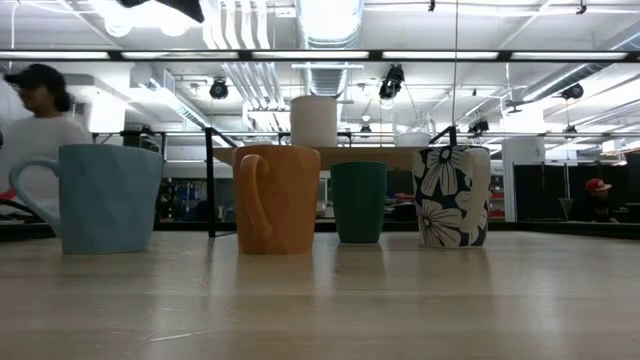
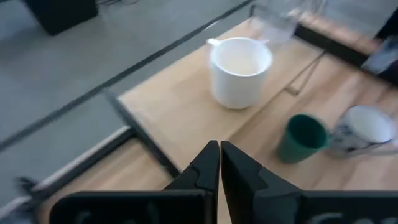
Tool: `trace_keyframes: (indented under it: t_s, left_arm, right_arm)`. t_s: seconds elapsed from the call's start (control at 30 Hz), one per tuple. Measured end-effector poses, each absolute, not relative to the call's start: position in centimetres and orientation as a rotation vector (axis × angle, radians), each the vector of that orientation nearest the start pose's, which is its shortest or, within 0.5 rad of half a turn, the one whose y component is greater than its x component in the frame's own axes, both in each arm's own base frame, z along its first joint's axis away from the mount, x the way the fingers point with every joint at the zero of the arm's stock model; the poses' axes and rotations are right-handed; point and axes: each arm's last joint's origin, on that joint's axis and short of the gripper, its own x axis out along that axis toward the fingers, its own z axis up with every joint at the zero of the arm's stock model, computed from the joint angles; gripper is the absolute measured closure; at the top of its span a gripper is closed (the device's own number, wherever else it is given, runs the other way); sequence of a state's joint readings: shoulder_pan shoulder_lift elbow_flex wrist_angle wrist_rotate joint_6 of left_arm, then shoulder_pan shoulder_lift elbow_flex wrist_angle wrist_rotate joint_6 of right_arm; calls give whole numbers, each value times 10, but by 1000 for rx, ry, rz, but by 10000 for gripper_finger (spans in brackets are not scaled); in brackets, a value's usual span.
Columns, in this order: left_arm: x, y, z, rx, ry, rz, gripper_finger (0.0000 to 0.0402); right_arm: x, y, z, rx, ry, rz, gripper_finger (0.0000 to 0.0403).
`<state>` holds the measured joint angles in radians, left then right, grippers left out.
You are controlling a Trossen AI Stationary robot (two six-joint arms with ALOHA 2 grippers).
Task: Stack small to large cups/mugs on shelf
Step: Put the orange mug on the shelf
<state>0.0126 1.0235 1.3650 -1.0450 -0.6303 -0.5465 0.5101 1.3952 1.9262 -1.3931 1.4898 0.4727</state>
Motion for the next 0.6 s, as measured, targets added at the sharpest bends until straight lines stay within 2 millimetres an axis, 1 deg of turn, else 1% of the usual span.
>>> trace_keyframes:
  t_s: [0.13, 0.3, 0.43, 0.5, 0.6]
  left_arm:
    - [152, 16, 381, -383, 372, 753, 400]
    - [142, 16, 355, -437, 263, 733, 400]
    - [144, 16, 335, -474, 163, 707, 400]
    - [147, 16, 321, -475, 158, 706, 400]
    - [150, 16, 300, -454, 200, 714, 400]
  right_arm:
    - [191, 74, 482, -310, 242, -987, 346]
    - [192, 75, 482, -280, 225, -990, 346]
    - [194, 76, 484, -239, 198, -992, 346]
    - [195, 76, 485, -228, 192, -991, 346]
    - [197, 77, 485, -209, 181, -991, 346]
